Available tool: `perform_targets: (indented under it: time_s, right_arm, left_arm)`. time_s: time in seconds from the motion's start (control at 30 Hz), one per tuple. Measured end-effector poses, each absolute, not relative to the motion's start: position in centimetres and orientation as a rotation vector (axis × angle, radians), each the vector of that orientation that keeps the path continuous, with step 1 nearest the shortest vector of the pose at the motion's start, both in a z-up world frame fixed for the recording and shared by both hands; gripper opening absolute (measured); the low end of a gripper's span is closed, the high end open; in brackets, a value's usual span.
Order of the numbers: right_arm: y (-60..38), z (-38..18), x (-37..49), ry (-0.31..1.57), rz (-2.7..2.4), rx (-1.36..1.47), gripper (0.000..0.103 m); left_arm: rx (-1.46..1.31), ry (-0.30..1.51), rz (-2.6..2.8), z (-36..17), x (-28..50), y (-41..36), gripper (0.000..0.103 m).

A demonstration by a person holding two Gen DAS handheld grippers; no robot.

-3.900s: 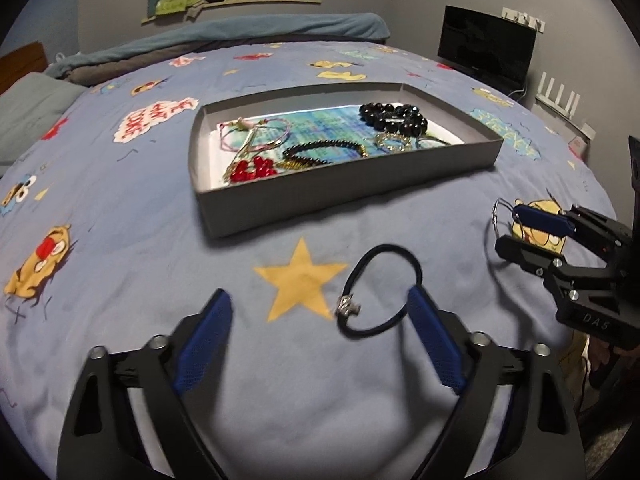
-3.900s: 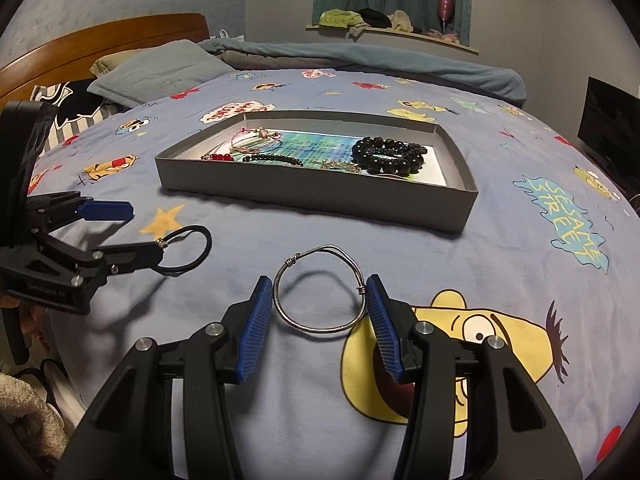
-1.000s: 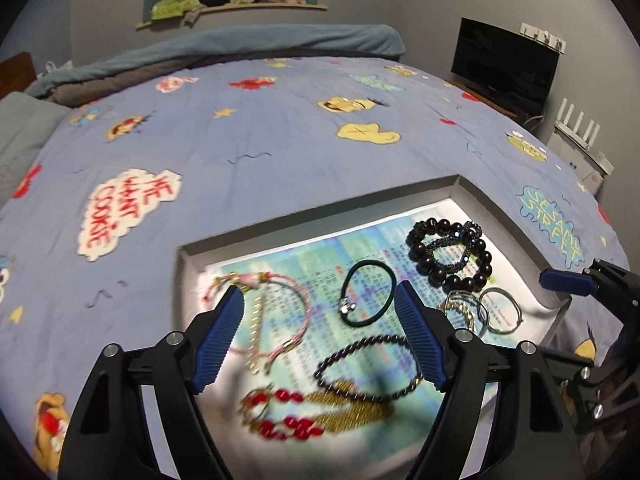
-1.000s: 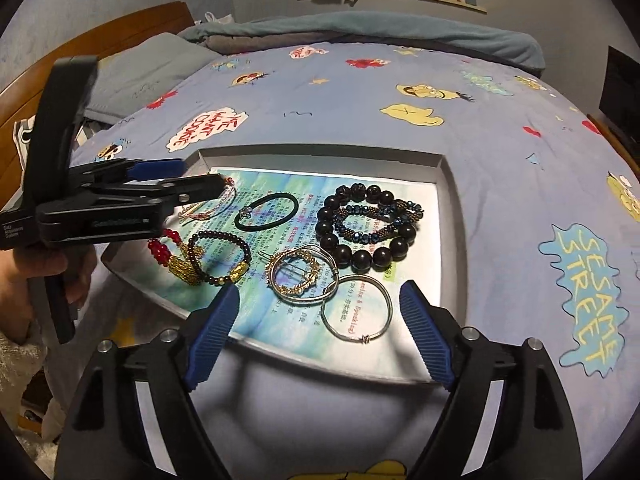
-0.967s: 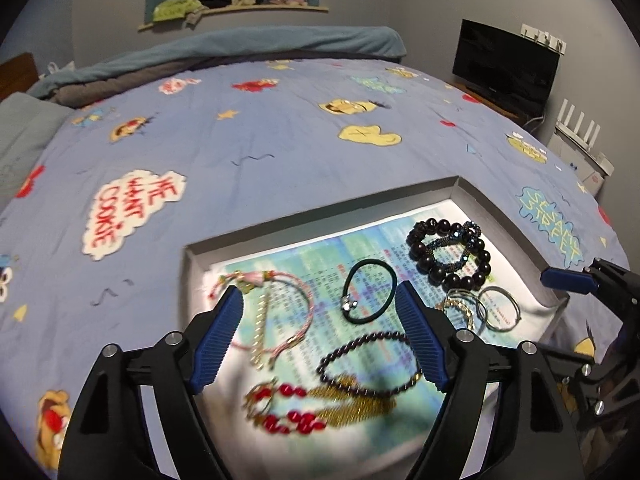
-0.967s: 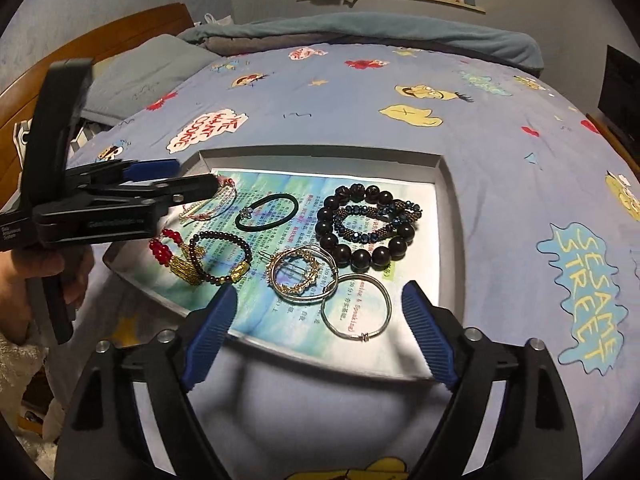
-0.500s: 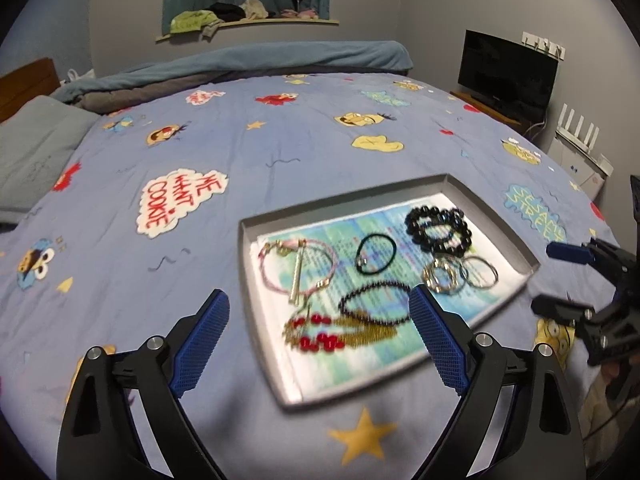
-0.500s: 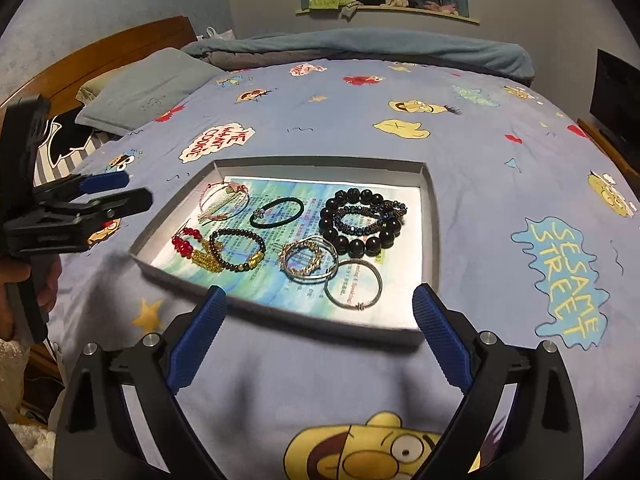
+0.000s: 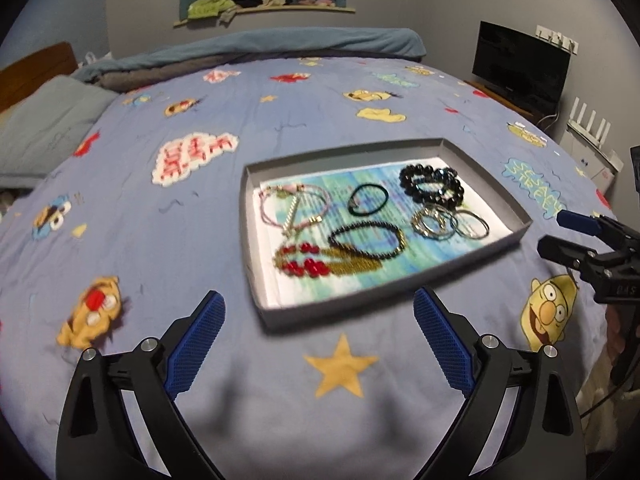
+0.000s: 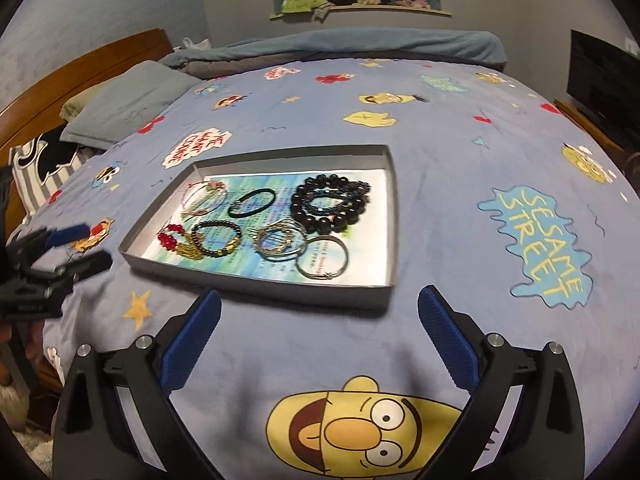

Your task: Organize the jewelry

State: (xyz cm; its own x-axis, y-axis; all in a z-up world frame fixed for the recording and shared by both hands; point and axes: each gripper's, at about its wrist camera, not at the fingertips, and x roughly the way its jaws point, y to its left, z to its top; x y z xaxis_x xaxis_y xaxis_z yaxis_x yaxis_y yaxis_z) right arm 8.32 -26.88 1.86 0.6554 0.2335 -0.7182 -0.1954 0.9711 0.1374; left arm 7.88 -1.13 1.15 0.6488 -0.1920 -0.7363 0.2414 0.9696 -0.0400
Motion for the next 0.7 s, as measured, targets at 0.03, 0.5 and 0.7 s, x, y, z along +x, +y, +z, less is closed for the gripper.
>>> perform_targets:
  time_s: [0.03, 0.5, 0.7]
  right_arm:
    - [-27.04, 1.74, 8.29, 0.820, 0.238, 0.057, 0.097]
    - [-27.25, 0.99, 8.06, 0.826, 0.218, 0.088, 0.097]
    - [-27.01, 0.77, 8.14, 0.832, 0.222, 0.081, 0.097]
  left_arm:
    - [0.049, 0.838, -0.246, 0.99, 7.72, -1.25, 0.095]
    - [0.083, 0.806, -0.151, 0.53, 6.90, -1.91, 0.095]
    - [0.085, 0.806, -0.157, 0.45, 6.88, -2.07, 0.095]
